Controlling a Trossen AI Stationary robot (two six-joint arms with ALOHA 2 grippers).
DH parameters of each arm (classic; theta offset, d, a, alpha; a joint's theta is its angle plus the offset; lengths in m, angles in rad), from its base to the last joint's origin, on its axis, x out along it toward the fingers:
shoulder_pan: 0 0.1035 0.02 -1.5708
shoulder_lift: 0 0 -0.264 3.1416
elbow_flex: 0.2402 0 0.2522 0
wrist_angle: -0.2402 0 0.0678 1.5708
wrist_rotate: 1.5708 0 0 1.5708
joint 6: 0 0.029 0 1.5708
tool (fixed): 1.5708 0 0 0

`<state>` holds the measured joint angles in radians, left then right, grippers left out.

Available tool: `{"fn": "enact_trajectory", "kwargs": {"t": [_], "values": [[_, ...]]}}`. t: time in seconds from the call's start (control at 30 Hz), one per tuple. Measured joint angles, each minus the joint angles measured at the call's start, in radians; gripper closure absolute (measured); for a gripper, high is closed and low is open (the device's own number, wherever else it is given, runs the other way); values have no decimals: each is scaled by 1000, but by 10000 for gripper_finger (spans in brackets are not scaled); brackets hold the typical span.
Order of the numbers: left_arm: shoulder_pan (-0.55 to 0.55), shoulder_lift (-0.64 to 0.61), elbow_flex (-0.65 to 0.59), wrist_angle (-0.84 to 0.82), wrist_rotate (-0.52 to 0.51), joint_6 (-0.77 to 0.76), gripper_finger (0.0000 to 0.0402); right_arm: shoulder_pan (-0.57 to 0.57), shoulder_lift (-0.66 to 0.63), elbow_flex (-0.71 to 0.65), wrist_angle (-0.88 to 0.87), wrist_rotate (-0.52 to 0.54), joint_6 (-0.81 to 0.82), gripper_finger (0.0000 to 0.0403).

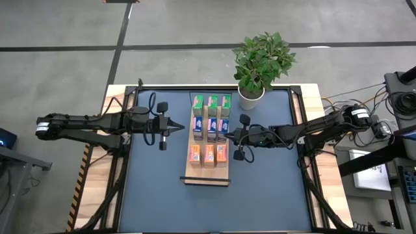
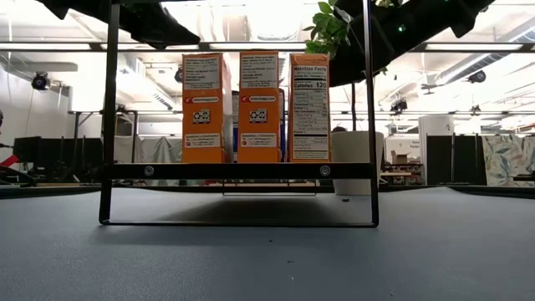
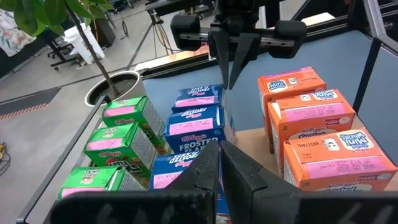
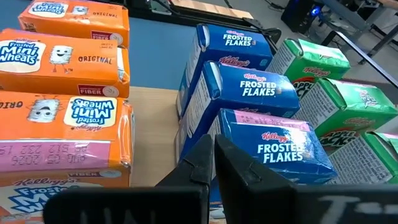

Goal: Stack cereal on shelf
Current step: Adjust the blue cereal box on the shelf

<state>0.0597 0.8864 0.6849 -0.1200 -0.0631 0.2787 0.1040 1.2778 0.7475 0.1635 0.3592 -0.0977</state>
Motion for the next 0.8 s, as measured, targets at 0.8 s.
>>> {"fn": "enact_trajectory", "kwargs": {"t": [0.8], "values": [[0, 0, 0, 0, -1, 0, 402, -6, 0, -23, 12, 6, 12, 394]]}}
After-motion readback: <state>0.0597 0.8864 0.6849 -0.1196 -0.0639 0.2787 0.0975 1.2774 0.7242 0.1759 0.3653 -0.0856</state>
